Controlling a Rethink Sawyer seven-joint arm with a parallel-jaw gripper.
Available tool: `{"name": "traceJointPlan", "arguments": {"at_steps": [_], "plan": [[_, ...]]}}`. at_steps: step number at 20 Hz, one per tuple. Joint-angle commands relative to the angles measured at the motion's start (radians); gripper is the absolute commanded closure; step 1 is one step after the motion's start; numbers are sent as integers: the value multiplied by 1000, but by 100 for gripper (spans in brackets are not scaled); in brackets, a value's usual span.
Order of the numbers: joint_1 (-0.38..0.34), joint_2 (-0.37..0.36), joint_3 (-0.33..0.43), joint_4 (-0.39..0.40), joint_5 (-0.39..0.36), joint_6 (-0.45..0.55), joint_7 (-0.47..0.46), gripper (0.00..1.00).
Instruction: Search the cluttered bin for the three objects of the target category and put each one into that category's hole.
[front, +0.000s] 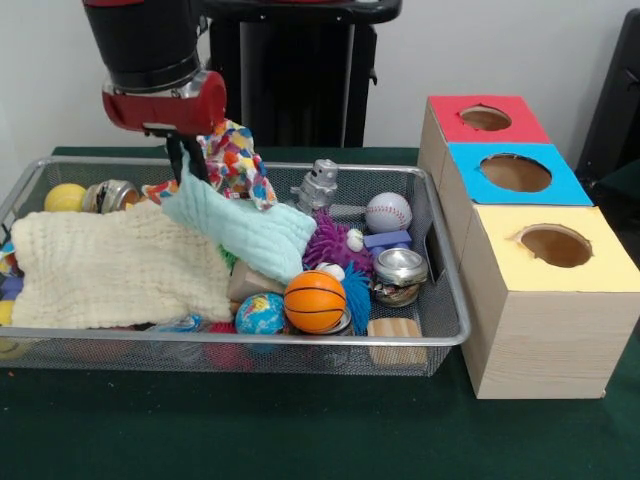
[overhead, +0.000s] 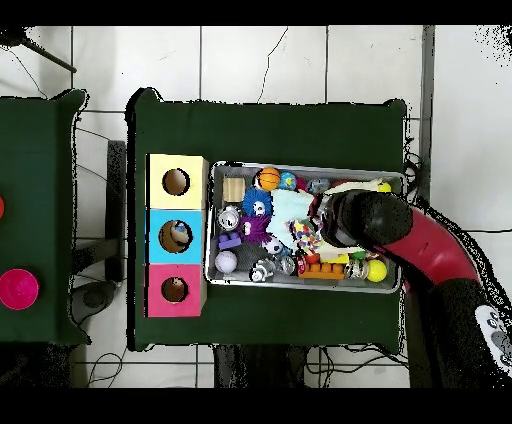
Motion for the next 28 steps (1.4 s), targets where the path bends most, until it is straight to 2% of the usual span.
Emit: {"name": "traceJointPlan", "arguments": {"at_steps": [1, 2, 6, 7, 10, 18, 19, 23, 26, 28], "plan": [[-43, 95, 161, 72, -74, -150, -79, 100], [-48, 97, 168, 89, -83, -184, -66, 100], [-66, 104, 185, 100, -104, -176, -58, 100], [-72, 105, 191, 103, -111, -180, -59, 0], [-95, 114, 216, 118, -130, -226, -56, 0], [-94, 119, 222, 93, -158, -231, -12, 0], [-90, 107, 220, 98, -162, -259, 10, 0], [-55, 58, 186, 117, -152, -177, 43, 0], [-51, -8, 180, 198, -137, -165, 69, 0], [-44, -84, 173, 256, -124, -181, 97, 0]]}}
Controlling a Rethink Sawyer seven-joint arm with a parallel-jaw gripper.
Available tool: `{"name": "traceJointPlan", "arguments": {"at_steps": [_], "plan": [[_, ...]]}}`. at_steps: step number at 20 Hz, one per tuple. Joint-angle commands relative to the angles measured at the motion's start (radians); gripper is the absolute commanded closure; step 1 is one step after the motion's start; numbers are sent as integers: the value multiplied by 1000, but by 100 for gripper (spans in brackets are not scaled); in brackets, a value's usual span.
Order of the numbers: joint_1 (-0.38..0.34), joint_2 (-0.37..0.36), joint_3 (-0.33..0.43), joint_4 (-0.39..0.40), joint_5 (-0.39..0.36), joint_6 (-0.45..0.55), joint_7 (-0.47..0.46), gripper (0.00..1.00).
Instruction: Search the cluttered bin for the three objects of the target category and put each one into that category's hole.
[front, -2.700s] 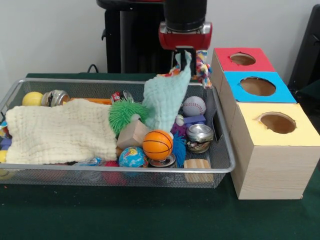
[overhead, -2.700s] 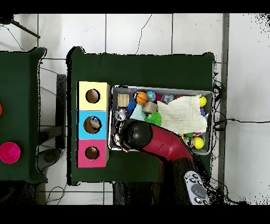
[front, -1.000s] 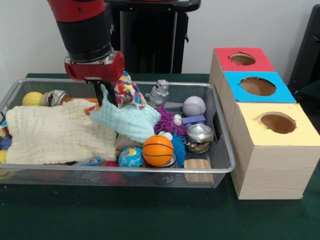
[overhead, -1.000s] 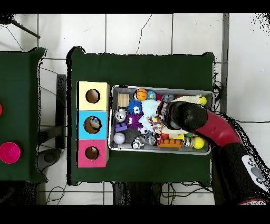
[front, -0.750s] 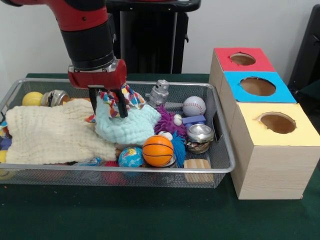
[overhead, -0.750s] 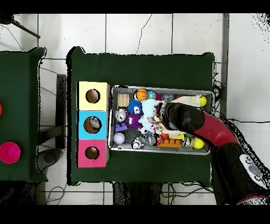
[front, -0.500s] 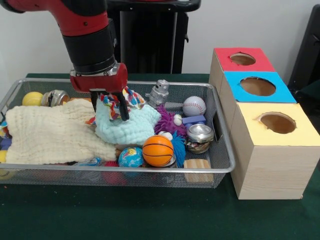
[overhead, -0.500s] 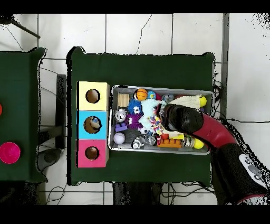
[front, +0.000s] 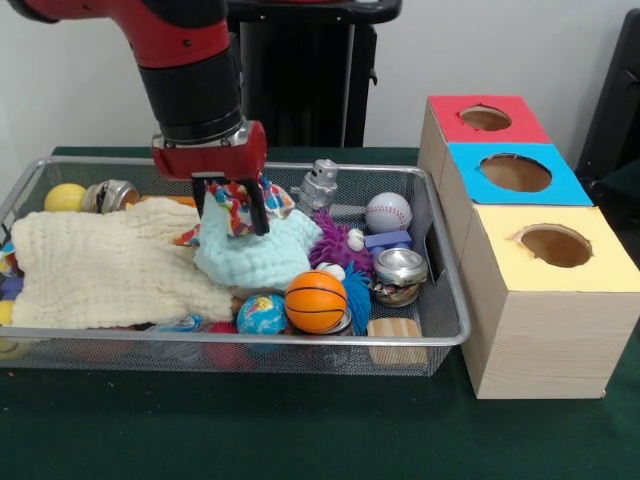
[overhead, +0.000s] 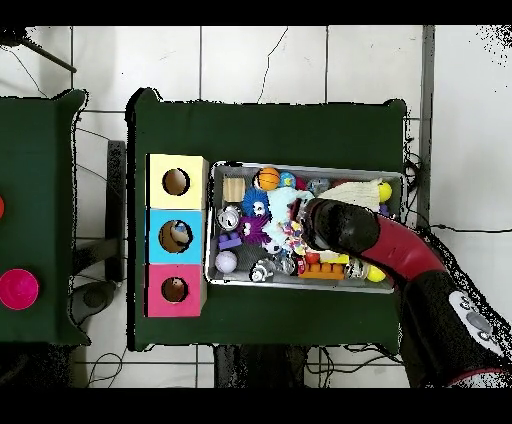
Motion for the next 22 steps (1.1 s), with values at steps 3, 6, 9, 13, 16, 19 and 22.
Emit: {"name": "traceJointPlan", "arguments": {"at_steps": [3, 6, 9, 13, 16, 19, 22], "plan": [[53, -230, 0, 193, 17, 72, 118, 0], [71, -243, -20, 171, 25, 151, 113, 0], [59, -240, -9, 200, 27, 121, 104, 0], [37, -217, 15, 242, 20, 22, 104, 0], [24, -196, 30, 243, 19, -2, 95, 0], [19, -184, 35, 248, 13, -21, 93, 0], [26, -159, 25, 230, -1, -32, 95, 0]]}}
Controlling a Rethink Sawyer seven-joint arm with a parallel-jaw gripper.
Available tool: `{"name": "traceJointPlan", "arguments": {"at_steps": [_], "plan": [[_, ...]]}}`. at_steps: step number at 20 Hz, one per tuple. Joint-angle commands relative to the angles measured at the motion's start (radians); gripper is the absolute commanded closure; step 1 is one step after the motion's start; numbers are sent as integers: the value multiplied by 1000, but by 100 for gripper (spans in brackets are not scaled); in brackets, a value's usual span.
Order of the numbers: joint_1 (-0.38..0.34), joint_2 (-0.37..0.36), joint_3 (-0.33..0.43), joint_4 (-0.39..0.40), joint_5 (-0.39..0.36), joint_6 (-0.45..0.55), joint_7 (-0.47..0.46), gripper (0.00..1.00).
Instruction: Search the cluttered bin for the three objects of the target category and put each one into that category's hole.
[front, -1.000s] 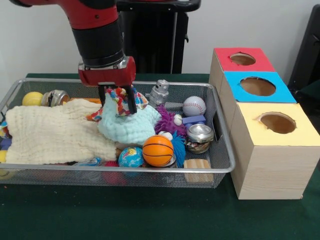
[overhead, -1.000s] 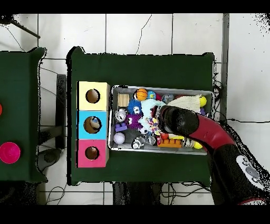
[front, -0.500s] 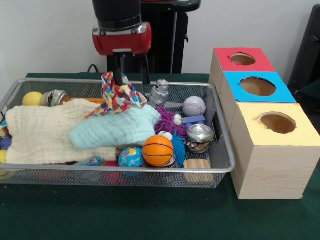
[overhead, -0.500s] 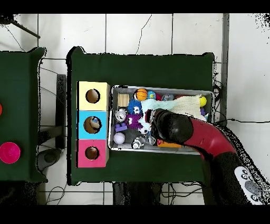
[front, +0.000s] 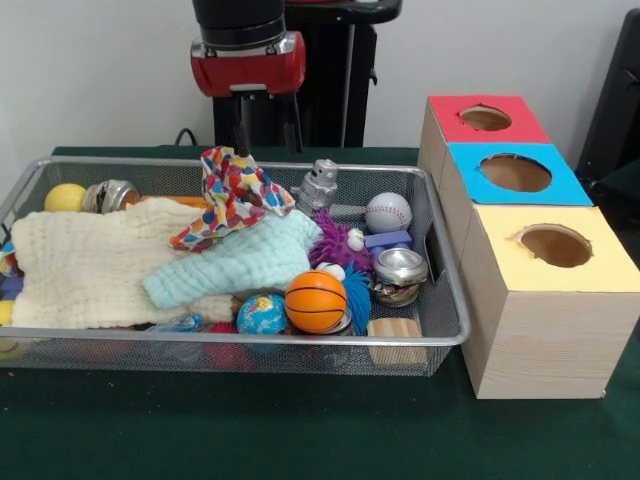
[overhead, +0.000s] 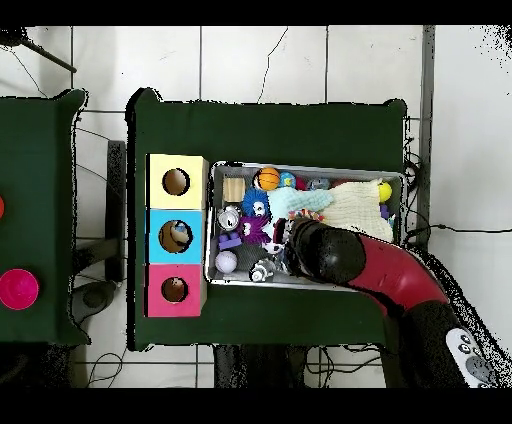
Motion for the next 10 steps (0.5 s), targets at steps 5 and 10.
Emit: {"name": "traceJointPlan", "arguments": {"at_steps": [5, 10], "plan": [[-28, 114, 32, 34, -27, -98, 79, 0], [-36, 163, 19, 30, -64, -149, 63, 0]]}}
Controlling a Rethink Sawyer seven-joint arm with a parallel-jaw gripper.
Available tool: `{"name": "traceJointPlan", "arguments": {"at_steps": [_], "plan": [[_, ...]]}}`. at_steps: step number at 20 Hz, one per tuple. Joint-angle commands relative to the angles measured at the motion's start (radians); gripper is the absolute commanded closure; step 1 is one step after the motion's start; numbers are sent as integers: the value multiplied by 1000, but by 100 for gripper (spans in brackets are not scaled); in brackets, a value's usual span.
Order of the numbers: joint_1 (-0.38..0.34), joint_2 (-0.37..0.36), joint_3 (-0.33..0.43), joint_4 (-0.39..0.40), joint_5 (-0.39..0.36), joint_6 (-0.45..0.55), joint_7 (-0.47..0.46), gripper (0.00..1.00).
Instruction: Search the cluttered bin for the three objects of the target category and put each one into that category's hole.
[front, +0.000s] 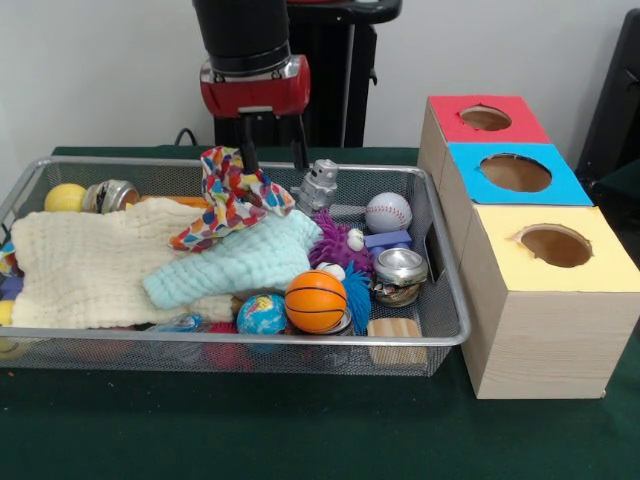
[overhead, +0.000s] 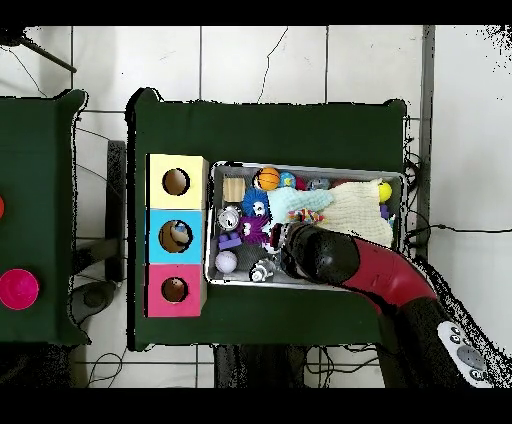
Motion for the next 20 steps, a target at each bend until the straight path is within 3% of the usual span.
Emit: {"name": "traceJointPlan", "arguments": {"at_steps": [1, 5, 12, 17, 20], "plan": [[-45, 109, 27, 35, -64, -130, 61, 0], [-100, 104, 43, 92, -81, -188, 50, 0], [-95, -28, 18, 54, -49, 89, -13, 0], [-127, -37, 38, 42, -49, 120, -31, 0], [-120, -23, 37, 33, -64, 85, -13, 0]]}}
